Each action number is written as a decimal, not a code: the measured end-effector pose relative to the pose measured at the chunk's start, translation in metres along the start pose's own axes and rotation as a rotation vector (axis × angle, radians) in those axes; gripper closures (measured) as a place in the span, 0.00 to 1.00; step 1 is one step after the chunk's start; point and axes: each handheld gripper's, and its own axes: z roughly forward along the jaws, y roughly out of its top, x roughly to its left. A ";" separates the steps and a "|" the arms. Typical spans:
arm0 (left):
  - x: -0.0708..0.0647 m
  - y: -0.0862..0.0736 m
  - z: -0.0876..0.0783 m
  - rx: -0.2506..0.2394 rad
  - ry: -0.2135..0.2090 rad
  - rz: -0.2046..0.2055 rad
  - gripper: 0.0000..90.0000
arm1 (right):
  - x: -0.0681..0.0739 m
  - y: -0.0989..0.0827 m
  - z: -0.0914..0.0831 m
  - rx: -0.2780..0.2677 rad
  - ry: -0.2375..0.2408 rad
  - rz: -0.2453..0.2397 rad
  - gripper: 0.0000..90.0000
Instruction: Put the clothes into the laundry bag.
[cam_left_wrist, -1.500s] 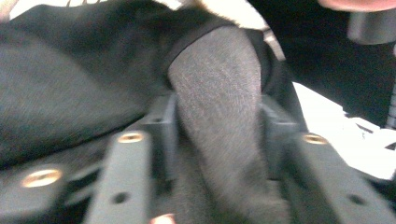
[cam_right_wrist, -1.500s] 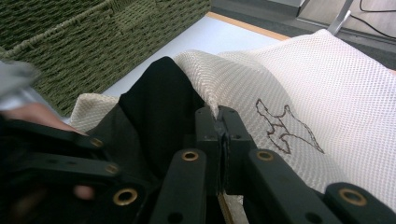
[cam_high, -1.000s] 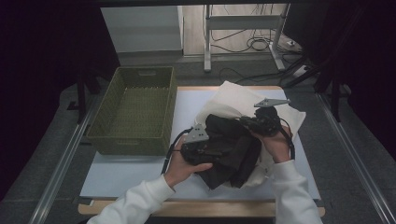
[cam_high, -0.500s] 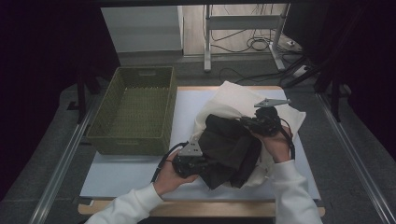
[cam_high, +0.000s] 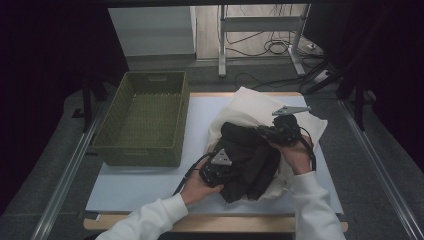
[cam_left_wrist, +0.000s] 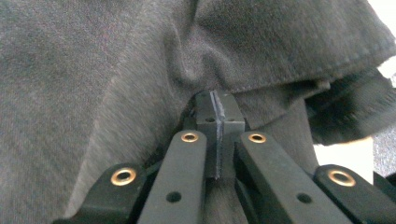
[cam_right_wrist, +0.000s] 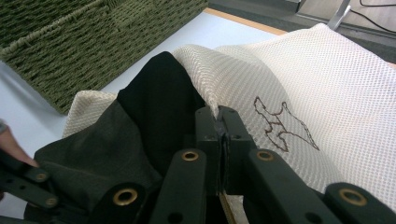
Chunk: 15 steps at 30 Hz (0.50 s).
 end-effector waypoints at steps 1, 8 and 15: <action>0.000 0.001 0.003 -0.001 0.004 -0.003 1.00 | 0.000 0.000 0.000 0.001 -0.002 -0.003 0.98; 0.002 0.008 0.013 0.004 0.014 -0.020 1.00 | 0.003 0.000 -0.002 0.006 -0.005 -0.012 0.98; 0.004 0.010 0.020 0.015 -0.007 -0.038 1.00 | 0.009 0.002 -0.003 0.009 0.002 -0.029 0.98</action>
